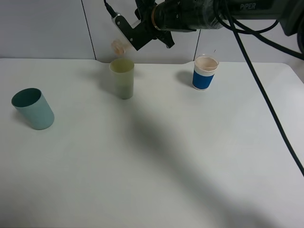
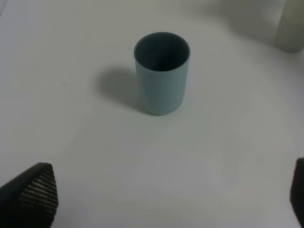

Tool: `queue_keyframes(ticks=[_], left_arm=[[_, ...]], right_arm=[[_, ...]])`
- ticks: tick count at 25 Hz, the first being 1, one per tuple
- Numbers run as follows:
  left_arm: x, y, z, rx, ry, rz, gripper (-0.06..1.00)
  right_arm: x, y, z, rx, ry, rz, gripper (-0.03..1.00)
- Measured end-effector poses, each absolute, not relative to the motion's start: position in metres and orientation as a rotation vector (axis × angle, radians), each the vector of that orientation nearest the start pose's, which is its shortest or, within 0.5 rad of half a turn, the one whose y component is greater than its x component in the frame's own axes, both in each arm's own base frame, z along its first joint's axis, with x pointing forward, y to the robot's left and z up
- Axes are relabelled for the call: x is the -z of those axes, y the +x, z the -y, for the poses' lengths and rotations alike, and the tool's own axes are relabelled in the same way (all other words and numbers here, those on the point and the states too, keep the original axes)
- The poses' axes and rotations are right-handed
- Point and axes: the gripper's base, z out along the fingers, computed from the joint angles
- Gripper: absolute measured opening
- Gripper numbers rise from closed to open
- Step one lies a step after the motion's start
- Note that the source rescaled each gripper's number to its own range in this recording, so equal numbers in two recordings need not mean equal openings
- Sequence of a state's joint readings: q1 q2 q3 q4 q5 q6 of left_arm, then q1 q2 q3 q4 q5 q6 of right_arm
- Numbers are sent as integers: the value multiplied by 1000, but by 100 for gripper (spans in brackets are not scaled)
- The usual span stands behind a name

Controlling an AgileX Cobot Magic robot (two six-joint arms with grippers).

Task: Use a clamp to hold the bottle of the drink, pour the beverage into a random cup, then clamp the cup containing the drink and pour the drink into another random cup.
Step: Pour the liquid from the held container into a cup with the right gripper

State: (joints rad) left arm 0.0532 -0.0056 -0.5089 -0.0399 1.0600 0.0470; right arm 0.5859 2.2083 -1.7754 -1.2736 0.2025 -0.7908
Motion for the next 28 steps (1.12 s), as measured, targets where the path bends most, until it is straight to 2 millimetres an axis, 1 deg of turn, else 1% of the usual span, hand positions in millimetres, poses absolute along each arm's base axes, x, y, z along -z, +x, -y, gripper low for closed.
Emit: queue_keyframes(ticks=[11, 17, 22, 28], left_arm=[[-280, -7, 4, -16, -4, -2028, 100], [-280, -7, 4, -16, -4, -2028, 100], [-280, -7, 4, -16, -4, -2028, 100], [-280, -7, 4, -16, -4, -2028, 100]], right_arm=[[-227, 446, -275, 1141, -2079, -637, 4], [-227, 442, -282, 1157, -2103, -580, 4], [-227, 442, -282, 1162, -2108, -571, 4], [-227, 442, -281, 1199, -2140, -520, 4]])
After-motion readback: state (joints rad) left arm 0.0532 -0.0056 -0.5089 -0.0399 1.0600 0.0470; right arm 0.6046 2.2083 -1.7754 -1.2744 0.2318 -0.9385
